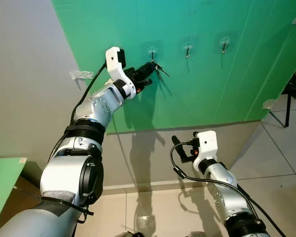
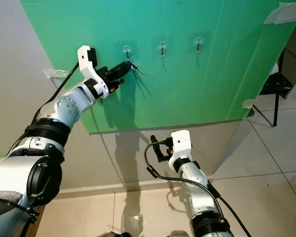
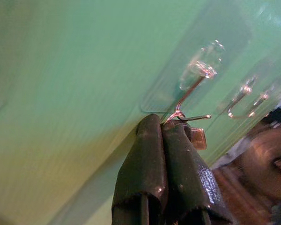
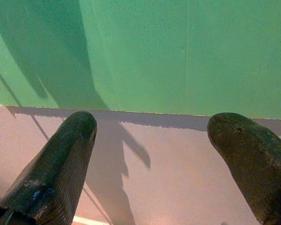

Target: Hang keys on a hook

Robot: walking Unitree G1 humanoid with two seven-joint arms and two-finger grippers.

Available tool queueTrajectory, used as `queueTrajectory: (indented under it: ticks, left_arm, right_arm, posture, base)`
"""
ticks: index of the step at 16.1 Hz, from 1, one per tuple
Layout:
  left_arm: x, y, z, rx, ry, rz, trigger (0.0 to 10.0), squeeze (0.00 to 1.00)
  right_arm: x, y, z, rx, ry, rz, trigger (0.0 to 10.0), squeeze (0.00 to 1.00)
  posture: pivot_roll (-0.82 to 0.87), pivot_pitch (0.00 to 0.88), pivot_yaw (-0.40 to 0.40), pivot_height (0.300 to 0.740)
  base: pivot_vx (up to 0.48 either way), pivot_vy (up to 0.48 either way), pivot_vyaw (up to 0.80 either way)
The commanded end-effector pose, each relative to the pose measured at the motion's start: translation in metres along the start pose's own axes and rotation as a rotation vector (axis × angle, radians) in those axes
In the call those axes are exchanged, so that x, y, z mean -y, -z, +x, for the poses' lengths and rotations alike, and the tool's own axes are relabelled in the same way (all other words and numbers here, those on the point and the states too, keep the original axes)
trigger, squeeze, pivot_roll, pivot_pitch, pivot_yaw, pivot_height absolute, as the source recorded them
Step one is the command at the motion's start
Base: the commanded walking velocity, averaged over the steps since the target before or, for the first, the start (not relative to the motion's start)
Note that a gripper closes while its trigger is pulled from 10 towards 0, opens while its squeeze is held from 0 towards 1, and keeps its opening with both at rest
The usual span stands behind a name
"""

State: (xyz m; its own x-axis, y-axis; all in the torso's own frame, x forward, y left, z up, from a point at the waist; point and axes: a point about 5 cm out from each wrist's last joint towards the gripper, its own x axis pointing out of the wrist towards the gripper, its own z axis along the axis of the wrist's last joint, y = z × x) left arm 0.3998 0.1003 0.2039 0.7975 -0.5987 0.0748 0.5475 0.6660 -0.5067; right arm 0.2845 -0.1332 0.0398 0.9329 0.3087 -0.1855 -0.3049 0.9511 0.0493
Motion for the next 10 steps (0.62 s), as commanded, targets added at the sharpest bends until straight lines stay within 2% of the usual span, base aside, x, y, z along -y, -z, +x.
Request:
queueTrajectory:
  ticks: [1, 2, 3, 4, 5, 6, 10]
  left_arm:
    - [-0.012, 0.012, -0.005, -0.068, -0.096, 0.082, 10.0, 0.0]
    - [-0.012, 0.012, -0.005, -0.071, -0.109, 0.154, 10.0, 1.0]
    - [-0.013, 0.011, -0.005, -0.076, -0.119, 0.195, 10.0, 1.0]
    - [-0.012, 0.01, -0.005, -0.086, -0.135, 0.345, 10.0, 1.0]
    - [-0.011, 0.01, -0.005, -0.085, -0.124, 0.352, 10.0, 1.0]
    - [-0.007, 0.009, -0.004, -0.072, -0.111, 0.412, 10.0, 1.0]
    - [0.002, -0.002, 0.0, 0.013, -0.06, 0.415, 10.0, 1.0]
  right_arm:
    - [-0.003, -0.002, 0.0, 0.003, -0.016, -0.003, 10.0, 0.0]
    - [-0.003, -0.002, 0.0, 0.002, -0.017, -0.003, 10.0, 0.0]
    - [-0.003, -0.002, 0.001, 0.002, -0.017, -0.004, 10.0, 0.0]
    - [-0.003, -0.002, 0.0, 0.002, -0.019, -0.004, 10.0, 0.0]
    - [-0.003, -0.002, 0.0, 0.002, -0.019, -0.004, 10.0, 0.0]
    - [-0.003, -0.002, 0.0, 0.001, -0.018, -0.005, 10.0, 0.0]
    - [-0.003, -0.002, 0.0, -0.002, -0.02, -0.006, 10.0, 0.0]
  posture:
    - [-0.23, 0.0, 0.117, 0.74]
    - [-0.23, 0.0, 0.116, 0.74]
    - [-0.23, 0.0, 0.116, 0.74]
    - [-0.23, 0.0, 0.115, 0.74]
    - [-0.23, 0.0, 0.115, 0.74]
    - [-0.23, 0.0, 0.115, 0.74]
    - [-0.23, 0.0, 0.113, 0.74]
  base:
    - [0.0, 0.0, 0.0]
    - [0.0, 0.0, 0.0]
    - [0.0, 0.0, 0.0]
    - [0.0, 0.0, 0.0]
    - [0.0, 0.0, 0.0]
    - [0.0, 0.0, 0.0]
    - [0.0, 0.0, 0.0]
